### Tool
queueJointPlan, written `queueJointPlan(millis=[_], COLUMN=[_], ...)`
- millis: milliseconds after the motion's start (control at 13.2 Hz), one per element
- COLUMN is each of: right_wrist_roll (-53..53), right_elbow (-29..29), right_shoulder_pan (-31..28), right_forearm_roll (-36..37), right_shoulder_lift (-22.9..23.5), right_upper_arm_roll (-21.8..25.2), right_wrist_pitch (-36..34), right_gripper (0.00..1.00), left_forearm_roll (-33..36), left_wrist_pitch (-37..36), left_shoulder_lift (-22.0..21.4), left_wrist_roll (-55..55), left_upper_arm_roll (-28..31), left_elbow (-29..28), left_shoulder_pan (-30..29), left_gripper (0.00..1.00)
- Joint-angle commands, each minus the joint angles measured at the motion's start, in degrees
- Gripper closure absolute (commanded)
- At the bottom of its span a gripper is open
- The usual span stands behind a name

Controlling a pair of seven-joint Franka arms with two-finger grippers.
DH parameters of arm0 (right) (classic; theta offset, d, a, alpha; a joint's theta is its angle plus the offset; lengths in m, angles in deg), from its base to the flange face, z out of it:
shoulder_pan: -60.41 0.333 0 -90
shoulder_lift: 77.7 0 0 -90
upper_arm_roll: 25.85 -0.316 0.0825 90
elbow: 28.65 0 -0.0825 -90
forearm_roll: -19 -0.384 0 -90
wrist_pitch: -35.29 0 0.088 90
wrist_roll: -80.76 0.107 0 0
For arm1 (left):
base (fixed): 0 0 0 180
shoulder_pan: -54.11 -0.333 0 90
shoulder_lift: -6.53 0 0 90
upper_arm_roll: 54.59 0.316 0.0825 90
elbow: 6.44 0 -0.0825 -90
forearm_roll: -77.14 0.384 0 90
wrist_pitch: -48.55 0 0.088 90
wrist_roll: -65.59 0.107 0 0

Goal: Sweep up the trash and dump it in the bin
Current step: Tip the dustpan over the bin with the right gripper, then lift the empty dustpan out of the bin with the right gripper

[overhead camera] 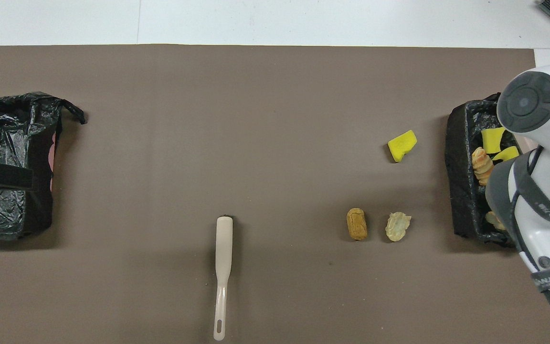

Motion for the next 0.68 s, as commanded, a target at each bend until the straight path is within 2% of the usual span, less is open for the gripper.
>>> queueJointPlan(millis=[0, 228, 380, 607], right_wrist_roll=[3.13, 8.84, 11.66, 14.9], right_elbow=[-3.03, -4.36, -4.72, -4.8], right_shoulder_pan=[-1.17, -0.64, -1.25, -2.22], right_forearm_roll=[-5.32, -7.44, -15.5, -20.28], right_shoulder_lift=[0.65, 0.65, 0.74, 0.92], right_upper_arm_roll=[-0.34, -0.69, -0.43, -0.34], right_wrist_pitch=[1.89, 2.07, 2.25, 5.94], right_gripper=[1.0, 1.0, 1.0, 1.0], left_forearm_roll=[0.78, 0.78, 0.69, 0.78], left_wrist_pitch=[-1.06, -1.06, -1.06, -1.06], left_shoulder_lift=[-0.48, -0.48, -0.48, -0.48], left_wrist_roll=[0.51, 0.51, 0.51, 0.51], left_upper_arm_roll=[-0.48, -0.48, -0.48, -0.48], left_elbow=[0.33, 0.33, 0.33, 0.33], left_shoulder_pan=[-0.74, -0.74, -0.74, -0.74], left_gripper=[0.0, 0.0, 0.0, 0.0])
